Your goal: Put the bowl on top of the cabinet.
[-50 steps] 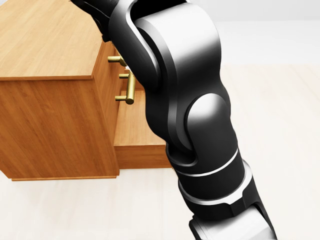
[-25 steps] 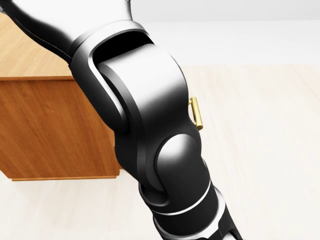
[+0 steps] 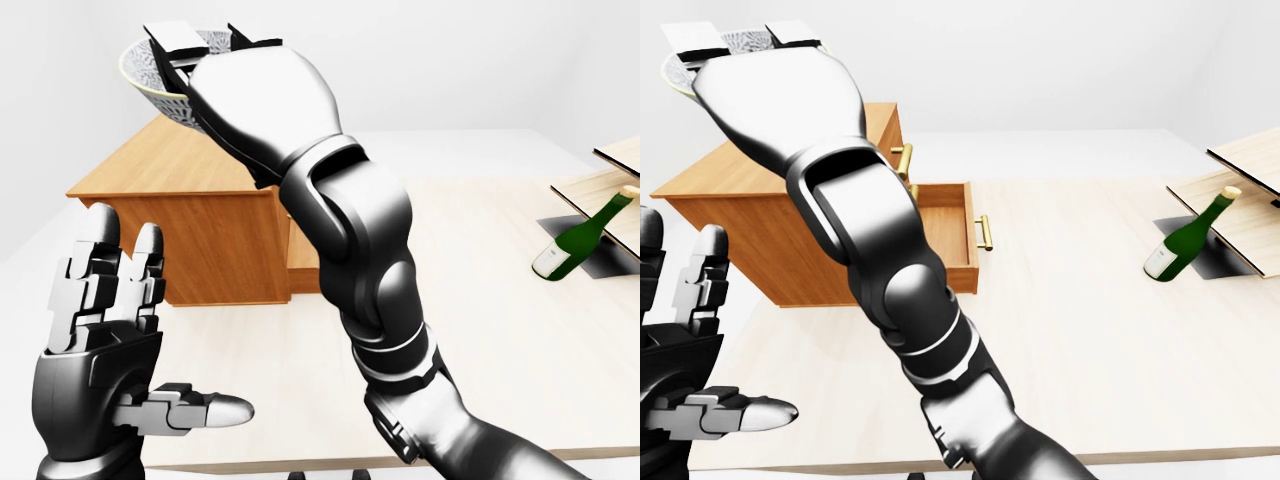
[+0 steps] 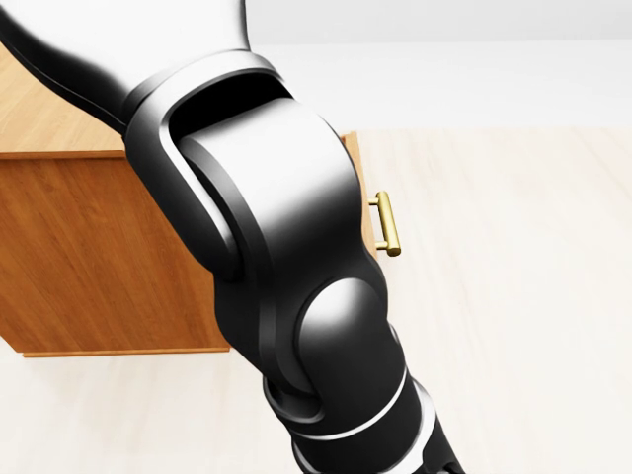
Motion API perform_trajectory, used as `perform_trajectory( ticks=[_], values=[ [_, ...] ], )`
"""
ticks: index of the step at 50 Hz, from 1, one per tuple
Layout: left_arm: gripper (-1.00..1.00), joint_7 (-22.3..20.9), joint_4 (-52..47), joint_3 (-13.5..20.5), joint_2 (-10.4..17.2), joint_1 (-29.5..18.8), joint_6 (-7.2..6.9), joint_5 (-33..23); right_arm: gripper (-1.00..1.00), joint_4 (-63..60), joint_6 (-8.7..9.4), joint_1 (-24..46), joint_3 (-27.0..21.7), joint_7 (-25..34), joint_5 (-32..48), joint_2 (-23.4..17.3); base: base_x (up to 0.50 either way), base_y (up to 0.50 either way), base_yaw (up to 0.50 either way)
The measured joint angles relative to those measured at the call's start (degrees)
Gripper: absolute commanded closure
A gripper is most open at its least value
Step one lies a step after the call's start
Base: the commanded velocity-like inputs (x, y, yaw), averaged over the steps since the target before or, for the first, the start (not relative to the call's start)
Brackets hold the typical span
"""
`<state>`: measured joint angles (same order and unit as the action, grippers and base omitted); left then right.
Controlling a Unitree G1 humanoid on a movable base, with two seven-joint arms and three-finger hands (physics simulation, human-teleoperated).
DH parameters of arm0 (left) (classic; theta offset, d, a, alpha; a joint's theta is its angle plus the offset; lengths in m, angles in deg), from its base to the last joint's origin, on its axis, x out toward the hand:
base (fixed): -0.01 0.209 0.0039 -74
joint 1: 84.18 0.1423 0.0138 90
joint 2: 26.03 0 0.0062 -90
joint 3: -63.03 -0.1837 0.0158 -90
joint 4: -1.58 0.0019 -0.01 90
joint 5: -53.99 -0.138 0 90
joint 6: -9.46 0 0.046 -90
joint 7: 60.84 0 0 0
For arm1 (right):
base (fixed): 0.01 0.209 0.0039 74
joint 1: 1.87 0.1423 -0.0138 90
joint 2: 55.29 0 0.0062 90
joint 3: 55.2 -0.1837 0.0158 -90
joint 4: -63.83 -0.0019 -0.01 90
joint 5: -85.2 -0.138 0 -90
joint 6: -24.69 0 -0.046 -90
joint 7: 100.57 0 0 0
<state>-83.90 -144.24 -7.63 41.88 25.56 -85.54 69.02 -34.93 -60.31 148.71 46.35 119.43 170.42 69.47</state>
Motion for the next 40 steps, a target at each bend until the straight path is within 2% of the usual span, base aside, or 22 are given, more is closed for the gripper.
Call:
perform_trajectory(
  ticks=[21,40],
  values=[
    [-1.0,0.07,0.17,0.4,0.12,-0.31,0.0,0.25,1.0,0.78,0.0,-0.17,-0.07,0.0,-1.32,0.66,0.0,0.0,0.0],
    [-1.0,0.11,0.22,0.4,0.13,-0.34,0.0,0.24,1.0,5.14,0.0,2.83,-1.71,0.0,-7.82,-3.55,0.0,0.0,0.0]
  ],
)
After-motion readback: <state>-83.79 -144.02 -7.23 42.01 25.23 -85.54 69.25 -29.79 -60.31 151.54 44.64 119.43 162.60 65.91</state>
